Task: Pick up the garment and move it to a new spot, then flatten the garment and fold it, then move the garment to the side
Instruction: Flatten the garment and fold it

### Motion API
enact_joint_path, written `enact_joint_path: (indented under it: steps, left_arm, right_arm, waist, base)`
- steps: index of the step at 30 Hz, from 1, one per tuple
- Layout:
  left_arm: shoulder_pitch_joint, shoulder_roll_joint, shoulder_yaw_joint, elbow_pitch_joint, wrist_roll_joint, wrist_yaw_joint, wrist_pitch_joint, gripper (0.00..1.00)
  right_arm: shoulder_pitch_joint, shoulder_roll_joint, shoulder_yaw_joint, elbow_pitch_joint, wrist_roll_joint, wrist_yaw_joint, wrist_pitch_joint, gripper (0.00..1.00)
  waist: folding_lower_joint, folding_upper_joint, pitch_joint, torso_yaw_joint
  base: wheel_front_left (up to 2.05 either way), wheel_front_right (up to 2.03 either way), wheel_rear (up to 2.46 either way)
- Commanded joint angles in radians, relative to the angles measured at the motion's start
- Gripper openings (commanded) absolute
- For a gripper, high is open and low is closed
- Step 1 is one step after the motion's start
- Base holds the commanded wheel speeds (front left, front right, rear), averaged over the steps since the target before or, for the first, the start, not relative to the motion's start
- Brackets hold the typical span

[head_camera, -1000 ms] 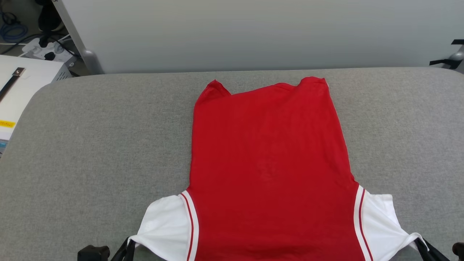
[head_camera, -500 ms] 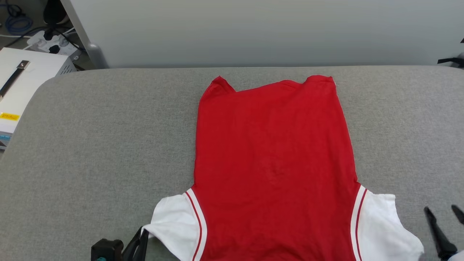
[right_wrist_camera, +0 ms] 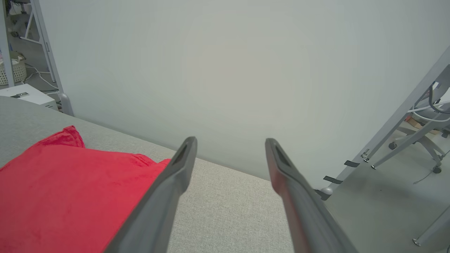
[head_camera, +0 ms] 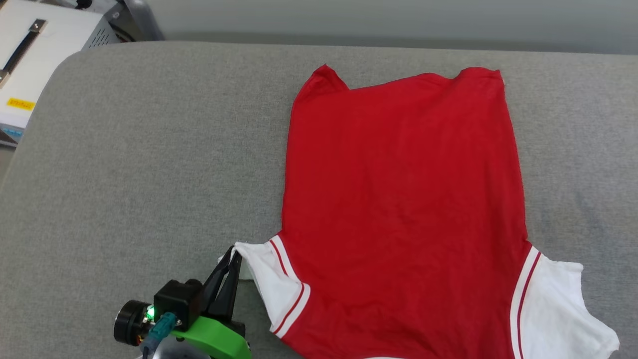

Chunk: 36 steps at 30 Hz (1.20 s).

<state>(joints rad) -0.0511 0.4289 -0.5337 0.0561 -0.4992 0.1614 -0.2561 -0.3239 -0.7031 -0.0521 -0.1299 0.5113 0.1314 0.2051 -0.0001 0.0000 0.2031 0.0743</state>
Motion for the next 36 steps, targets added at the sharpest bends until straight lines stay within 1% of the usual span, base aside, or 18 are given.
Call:
enact_joint_path:
  steps: [1, 5, 7, 11, 13, 15, 19, 23, 26, 28, 32, 33, 34, 36]
  left_arm:
    - [-0.029, -0.015, 0.005, -0.014, 0.020, -0.006, -0.006, 0.00]
    - [-0.068, -0.047, 0.005, -0.036, 0.058, -0.018, -0.006, 0.00]
    - [-0.086, -0.064, 0.003, -0.045, 0.078, -0.023, -0.006, 0.00]
    - [-0.119, -0.101, 0.003, -0.064, 0.110, -0.035, -0.006, 0.00]
    - [-0.133, -0.118, 0.004, -0.071, 0.124, -0.040, -0.006, 0.00]
    - [-0.145, -0.134, 0.004, -0.077, 0.138, -0.048, -0.006, 0.00]
    - [-0.169, -0.160, 0.004, -0.076, 0.164, -0.067, -0.006, 0.00]
    - [-0.188, -0.185, 0.013, -0.081, 0.187, -0.085, -0.006, 0.00]
    - [-0.195, -0.201, 0.024, -0.080, 0.201, -0.097, -0.006, 0.00]
    - [-0.194, -0.209, 0.032, -0.076, 0.209, -0.106, -0.006, 0.00]
    - [-0.189, -0.220, 0.051, -0.063, 0.220, -0.120, -0.006, 0.00]
    - [-0.187, -0.223, 0.055, -0.061, 0.222, -0.123, -0.006, 0.00]
    - [-0.185, -0.225, 0.060, -0.058, 0.225, -0.128, -0.006, 0.00]
    - [-0.181, -0.228, 0.070, -0.054, 0.229, -0.134, -0.006, 0.00]
  right_arm:
    - [-0.073, -0.021, 0.033, 0.012, 0.037, -0.001, 0.078, 1.00]
    - [-0.267, -0.108, 0.160, 0.071, 0.119, -0.001, 0.324, 1.00]
    - [-0.360, -0.136, 0.218, 0.109, 0.148, -0.001, 0.428, 1.00]
    - [-0.520, -0.153, 0.309, 0.209, 0.201, -0.001, 0.633, 1.00]
    - [-0.590, -0.151, 0.335, 0.261, 0.206, -0.001, 0.708, 1.00]
    - [-0.647, -0.140, 0.353, 0.310, 0.204, -0.001, 0.761, 1.00]
    - [-0.734, -0.129, 0.390, 0.388, 0.166, -0.001, 0.817, 1.00]
    - [-0.775, -0.098, 0.419, 0.447, 0.160, -0.001, 0.816, 1.00]
    - [-0.763, -0.087, 0.454, 0.484, 0.164, -0.001, 0.810, 1.00]
    - [-0.734, -0.094, 0.496, 0.502, 0.166, -0.001, 0.819, 1.00]
    - [-0.676, -0.109, 0.531, 0.536, 0.210, -0.001, 0.831, 1.00]
    - [-0.668, -0.116, 0.535, 0.539, 0.217, -0.001, 0.829, 0.55]
    - [-0.662, -0.125, 0.540, 0.539, 0.224, -0.001, 0.823, 0.00]
    - [-0.659, -0.135, 0.542, 0.537, 0.241, -0.001, 0.809, 0.00]
  waist:
    - [0.0001, 0.0000, 0.107, 0.074]
    - [0.0001, 0.0000, 0.183, 0.120]
    - [0.0001, 0.0000, 0.218, 0.141]
    - [0.0001, 0.0000, 0.289, 0.181]
    - [0.0001, 0.0000, 0.323, 0.199]
    - [0.0001, 0.0000, 0.353, 0.216]
    - [0.0001, 0.0000, 0.414, 0.247]
    - [0.0001, 0.0000, 0.460, 0.266]
    - [0.0001, 0.0000, 0.478, 0.271]
    - [0.0001, 0.0000, 0.481, 0.270]
    - [0.0001, 0.0000, 0.473, 0.265]
    - [0.0001, 0.0000, 0.470, 0.265]
    - [0.0001, 0.0000, 0.467, 0.264]
    - [0.0001, 0.0000, 0.459, 0.258]
  base:
    - [0.00, 0.00, 0.00]
    - [0.00, 0.00, 0.00]
    - [0.00, 0.00, 0.00]
    - [0.00, 0.00, 0.00]
    - [0.00, 0.00, 0.00]
    - [0.00, 0.00, 0.00]
    - [0.00, 0.00, 0.00]
    - [0.00, 0.00, 0.00]
    - [0.00, 0.00, 0.00]
    - [0.00, 0.00, 0.00]
    - [0.00, 0.00, 0.00]
    - [0.00, 0.00, 0.00]
    - [0.00, 0.00, 0.00]
    - [0.00, 0.00, 0.00]
